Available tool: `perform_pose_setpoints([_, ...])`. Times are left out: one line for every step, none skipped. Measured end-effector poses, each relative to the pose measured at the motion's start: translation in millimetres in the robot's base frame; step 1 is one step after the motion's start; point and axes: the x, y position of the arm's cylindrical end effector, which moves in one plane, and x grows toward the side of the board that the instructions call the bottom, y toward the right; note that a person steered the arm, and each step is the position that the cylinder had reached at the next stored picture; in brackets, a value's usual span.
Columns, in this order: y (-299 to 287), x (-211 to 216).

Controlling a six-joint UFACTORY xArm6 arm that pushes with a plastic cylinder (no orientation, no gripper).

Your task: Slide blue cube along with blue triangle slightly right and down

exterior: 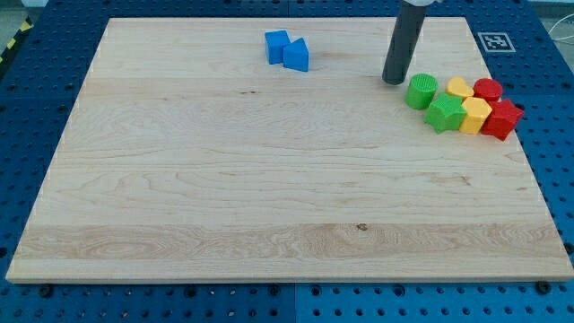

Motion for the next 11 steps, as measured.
perform_pose_setpoints([15, 5])
perform_pose_setpoints([37, 12])
perform_pose_setpoints([41, 12])
perform_pose_setpoints([41, 12])
perform_pose_setpoints([17, -23])
perform_pose_setpoints([-44, -70])
perform_pose_setpoints([-143, -80])
perform_pose_setpoints([-198, -104])
perform_pose_setpoints([-193, -109])
perform_pose_setpoints([-261, -108])
perform_pose_setpoints([-298, -100])
